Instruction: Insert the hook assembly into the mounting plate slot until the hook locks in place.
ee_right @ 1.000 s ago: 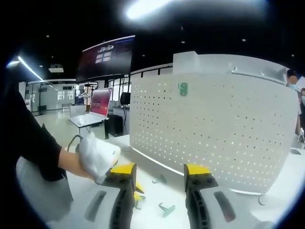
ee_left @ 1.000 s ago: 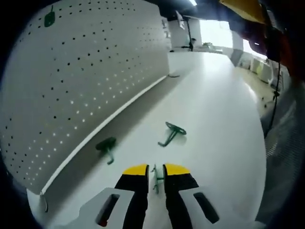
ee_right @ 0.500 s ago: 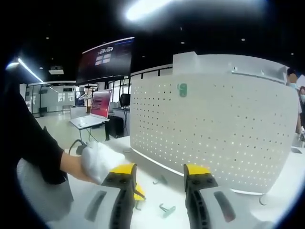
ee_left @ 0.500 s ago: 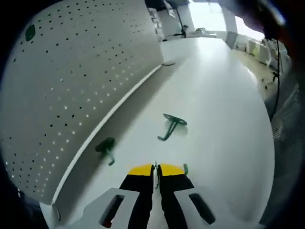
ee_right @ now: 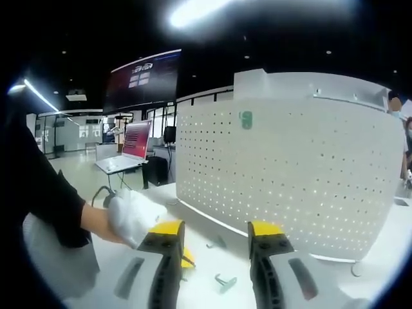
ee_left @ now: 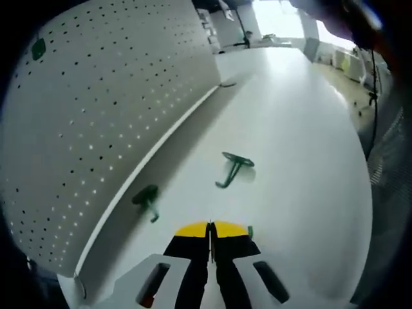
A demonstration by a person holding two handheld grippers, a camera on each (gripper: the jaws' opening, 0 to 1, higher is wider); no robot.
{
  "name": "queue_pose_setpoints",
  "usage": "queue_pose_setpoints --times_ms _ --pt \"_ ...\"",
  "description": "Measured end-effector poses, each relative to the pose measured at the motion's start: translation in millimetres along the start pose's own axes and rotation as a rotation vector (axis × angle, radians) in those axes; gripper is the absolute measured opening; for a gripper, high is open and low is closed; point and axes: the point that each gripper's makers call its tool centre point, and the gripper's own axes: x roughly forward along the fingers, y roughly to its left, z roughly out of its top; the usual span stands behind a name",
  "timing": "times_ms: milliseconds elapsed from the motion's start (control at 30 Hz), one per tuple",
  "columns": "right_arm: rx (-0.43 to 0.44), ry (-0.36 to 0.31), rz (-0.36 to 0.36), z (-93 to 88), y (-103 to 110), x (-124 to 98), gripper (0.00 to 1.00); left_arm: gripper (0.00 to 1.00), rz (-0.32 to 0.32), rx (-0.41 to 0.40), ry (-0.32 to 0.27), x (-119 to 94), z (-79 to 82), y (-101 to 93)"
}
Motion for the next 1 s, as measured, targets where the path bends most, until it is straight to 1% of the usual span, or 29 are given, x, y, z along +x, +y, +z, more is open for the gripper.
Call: queue_pose_setpoints --times_ms 133,300,500,667,900,933,1000 --pt "-0.001 0.001 0.003 -0.3 1 0 0.37 0.02 0.0 -0.006 0.002 0 -1.4 0.6" --pt "-0.001 0.008 0.002 -2.5 0 1 0.37 0.01 0.009 -0.027 -0.011 -6 0.4 5.1" --pt "-0.009 0.018 0.005 -4.3 3 1 0.36 0.01 0.017 -0.102 -0.054 -15 4.4 14.3" --pt "-0.015 0.026 0.005 -6.1 4 1 0.36 0.01 0.018 -0.14 -0.084 -21 8.4 18.1" --pt "-0.024 0.038 0.003 -9.2 6 1 0.35 0.01 0.002 -0.198 -0.145 -30 17.7 22.4" --pt "-0.026 0.039 0.004 -9.5 7 1 0.35 0.01 -0.007 -0.221 -0.164 -33 20.0 23.7" --pt "-0.033 0.042 0.008 -10.2 9 1 0.35 0.01 -0.011 -0.238 -0.178 -35 21.2 25.7"
